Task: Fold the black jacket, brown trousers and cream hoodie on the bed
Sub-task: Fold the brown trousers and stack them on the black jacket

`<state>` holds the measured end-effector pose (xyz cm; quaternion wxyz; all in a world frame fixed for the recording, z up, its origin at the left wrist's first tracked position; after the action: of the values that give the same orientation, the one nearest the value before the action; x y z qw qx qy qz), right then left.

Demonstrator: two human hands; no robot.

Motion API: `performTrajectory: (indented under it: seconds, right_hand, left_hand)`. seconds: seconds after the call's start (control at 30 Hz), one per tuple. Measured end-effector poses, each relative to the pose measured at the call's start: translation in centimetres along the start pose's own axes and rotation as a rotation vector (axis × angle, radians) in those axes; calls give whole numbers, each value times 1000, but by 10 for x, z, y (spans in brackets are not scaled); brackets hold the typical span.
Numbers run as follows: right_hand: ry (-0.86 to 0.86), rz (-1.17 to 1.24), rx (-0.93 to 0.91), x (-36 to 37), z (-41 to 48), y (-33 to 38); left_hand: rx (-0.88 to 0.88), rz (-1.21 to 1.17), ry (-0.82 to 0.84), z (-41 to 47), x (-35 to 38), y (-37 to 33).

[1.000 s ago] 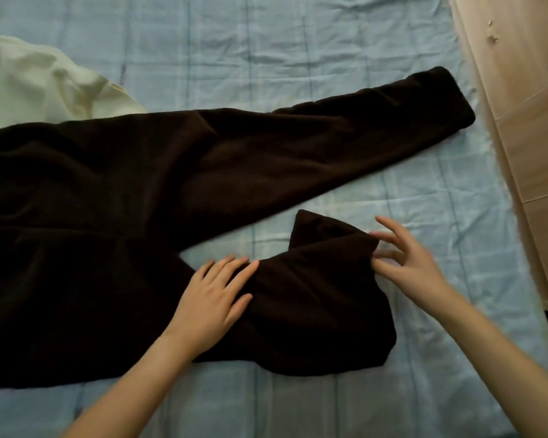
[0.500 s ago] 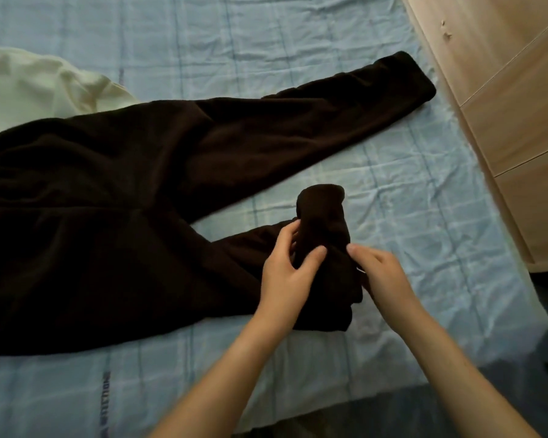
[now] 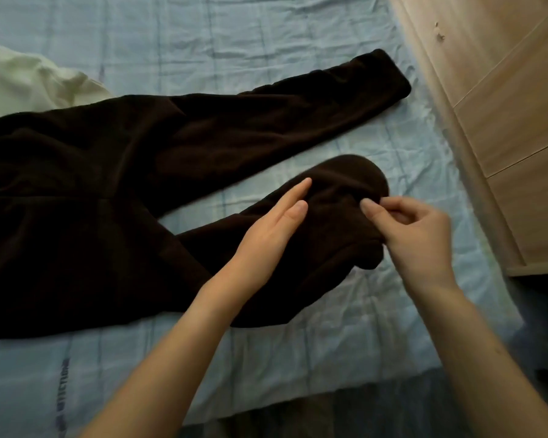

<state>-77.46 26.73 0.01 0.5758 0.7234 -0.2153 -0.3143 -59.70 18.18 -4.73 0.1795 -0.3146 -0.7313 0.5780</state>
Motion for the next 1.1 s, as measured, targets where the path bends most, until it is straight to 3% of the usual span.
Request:
performTrajectory:
  seconds: [0.1,0.17,0.27,0.4,0.5,0.6,0.7,0.8,0.9,1.0,1.1]
  right_hand:
    - [-186,-424,-287,-70,8,42]
    - [-231,-616,-341,-96,22,39]
    - [85,-777,-206,-85,26,-16]
    - [546,-962,-568,-44,-28,-79]
    - [630,-1151,-573,-45,-15,-112]
    - [611,-1182,-528,-50,13,-115]
    - [585,-1027,-617,-54,32,-85]
    - [615,-798,-397,-66,63,-39]
    - [789,-719,-194,-67,95,0]
    - [888,-799,-1,-60,123,-3]
    - [678,-1134,-165,-44,143,-31]
  left_hand:
    - [56,290,15,5,22,-14]
    - [116,480,26,2,35,-8]
    - [63,920,71,-20,45,35]
    - [128,1218,7,-61,38,70]
    - [216,1373,26,-74,20,80]
    - [332,1385,-52,-74,4,65]
    - [306,1157,-175,-70,-22,40]
    - [135,866,-247,-65,-59,16]
    - [59,746,-244,-47,-87,-15]
    - [28,892,-260,-11,-94,-30]
    - [21,1240,-350,21,-70,-17]
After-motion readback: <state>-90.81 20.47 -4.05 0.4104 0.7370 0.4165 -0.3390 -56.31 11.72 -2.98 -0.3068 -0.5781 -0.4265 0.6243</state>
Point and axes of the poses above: each hand's wrist, its own z-axis towards the middle knuckle, its own x-axis out of the palm, y = z × x, the point moved 7 cm from there along z, towards the middle knuckle, and after that the axes turned 4 degrees about z, right-handed, at the moved point
